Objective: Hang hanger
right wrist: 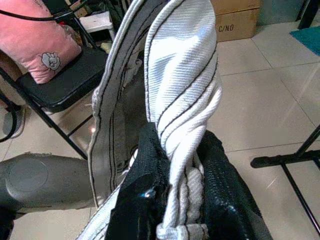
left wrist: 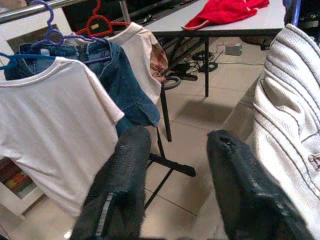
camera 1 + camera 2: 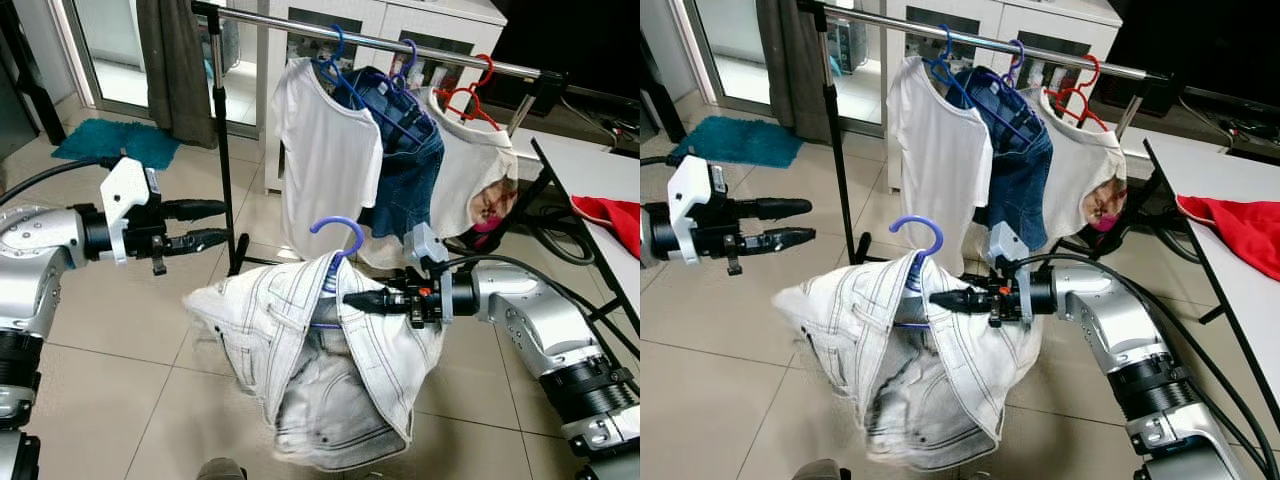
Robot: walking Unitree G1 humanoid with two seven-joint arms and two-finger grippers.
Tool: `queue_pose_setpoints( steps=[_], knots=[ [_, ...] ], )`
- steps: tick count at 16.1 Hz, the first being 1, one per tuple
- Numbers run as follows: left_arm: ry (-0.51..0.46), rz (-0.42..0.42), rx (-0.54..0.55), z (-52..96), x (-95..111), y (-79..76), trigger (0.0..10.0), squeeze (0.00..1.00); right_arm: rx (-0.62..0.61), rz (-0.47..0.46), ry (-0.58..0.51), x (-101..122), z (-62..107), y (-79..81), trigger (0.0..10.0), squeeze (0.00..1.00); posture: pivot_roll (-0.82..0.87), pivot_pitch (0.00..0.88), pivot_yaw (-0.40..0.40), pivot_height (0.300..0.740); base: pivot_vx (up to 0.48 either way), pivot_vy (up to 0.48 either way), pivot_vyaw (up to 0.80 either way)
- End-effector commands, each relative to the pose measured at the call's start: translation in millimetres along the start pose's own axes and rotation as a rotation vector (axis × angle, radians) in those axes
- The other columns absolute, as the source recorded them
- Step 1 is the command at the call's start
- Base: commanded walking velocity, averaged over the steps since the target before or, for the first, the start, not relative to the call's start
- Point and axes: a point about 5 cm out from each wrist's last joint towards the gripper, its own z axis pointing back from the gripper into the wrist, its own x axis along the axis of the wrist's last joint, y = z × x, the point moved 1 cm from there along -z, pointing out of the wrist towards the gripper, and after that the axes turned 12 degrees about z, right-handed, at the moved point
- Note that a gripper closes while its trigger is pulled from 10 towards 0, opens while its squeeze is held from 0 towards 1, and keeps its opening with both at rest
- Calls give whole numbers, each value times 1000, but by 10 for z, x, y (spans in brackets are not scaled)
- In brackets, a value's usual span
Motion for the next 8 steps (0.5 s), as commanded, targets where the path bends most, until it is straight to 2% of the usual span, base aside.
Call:
queue_pose_setpoints(
  steps=[1, 2, 3, 4, 5, 6, 7, 8],
  knots=[
    [-55, -13, 16, 5, 102, 45, 10000, 1000, -52, 30, -37, 89, 92, -60, 0, 0, 13, 0, -101, 740, 0, 0, 0],
    [-105, 13, 88, 55, 125, 108, 10000, 1000, -123, 21, -13, 30, 118, -100, 0, 0, 12, 0, -101, 740, 0, 0, 0],
    [-105, 13, 88, 55, 125, 108, 10000, 1000, -123, 21, -13, 30, 118, -100, 0, 0, 12, 0, -101, 740, 0, 0, 0],
    [-127, 53, 211, 107, 71, 166, 10000, 1000, -234, -2, -11, -32, 127, -142, 0, 0, 15, 0, -101, 740, 0, 0, 0],
    [-127, 53, 211, 107, 71, 166, 10000, 1000, -234, -2, -11, -32, 127, -142, 0, 0, 15, 0, -101, 740, 0, 0, 0],
    [-124, 84, 263, 113, 0, 168, 10000, 1000, -300, -28, -15, -68, 127, -162, 0, 0, 15, 0, -101, 740, 0, 0, 0],
    [-124, 143, 305, 72, -155, 81, 10000, 906, -385, -65, -26, -137, 106, -148, 0, 0, 19, 0, -95, 740, 0, 0, 0],
    [-120, 189, 331, 16, -296, -28, 10000, 643, -452, -99, -37, -201, 82, -119, 0, 0, 19, 0, -95, 740, 0, 0, 0]
  ],
)
